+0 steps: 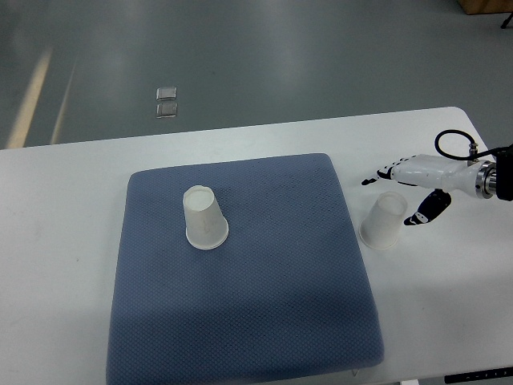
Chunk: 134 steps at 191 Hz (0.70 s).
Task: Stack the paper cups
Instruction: 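Lower the right hand over the white cup beside the pad, then close the right hand fingers around the white cup and lift it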
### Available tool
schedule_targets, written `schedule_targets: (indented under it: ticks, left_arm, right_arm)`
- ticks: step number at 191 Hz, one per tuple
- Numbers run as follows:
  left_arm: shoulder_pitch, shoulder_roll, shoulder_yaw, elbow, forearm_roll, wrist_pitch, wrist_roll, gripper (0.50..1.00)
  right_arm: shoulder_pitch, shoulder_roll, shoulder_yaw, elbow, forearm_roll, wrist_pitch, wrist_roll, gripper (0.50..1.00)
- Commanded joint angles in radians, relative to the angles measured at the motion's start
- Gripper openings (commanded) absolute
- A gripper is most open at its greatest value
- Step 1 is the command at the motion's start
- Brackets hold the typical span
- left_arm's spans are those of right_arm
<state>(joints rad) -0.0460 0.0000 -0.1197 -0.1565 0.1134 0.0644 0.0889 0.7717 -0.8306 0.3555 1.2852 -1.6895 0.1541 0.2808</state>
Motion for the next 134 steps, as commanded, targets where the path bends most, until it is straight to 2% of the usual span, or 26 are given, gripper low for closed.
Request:
schedule_targets:
  ticks: [1,44,95,112,134]
  left_arm:
    - [0.000,0.000,0.000,0.000,-0.001,0.000,0.000,1.000]
    - [0.000,0.000,0.000,0.000,0.000,0.000,0.000,1.000]
    - [0.000,0.000,0.000,0.000,0.000,0.000,0.000,1.000]
    - [0.000,0.000,0.000,0.000,-0.001,0.000,0.000,1.000]
    - [0.000,0.000,0.000,0.000,0.000,0.000,0.000,1.000]
  right_arm:
    - [0.006,0.004,-0.035,-0.026,-0.001,-0.028,0.000,0.874]
    - [0.005,0.022,-0.058,-0.035,-0.012,-0.050,0.000,0.862]
    - [0.003,0.057,-0.061,-0.063,-0.015,-0.050,0.000,0.793]
    - [0.005,0.057,-0.061,-0.064,-0.027,-0.048,0.000,0.754]
    - [0.006,0.059,-0.061,-0.075,-0.045,-0.050,0.000,0.660]
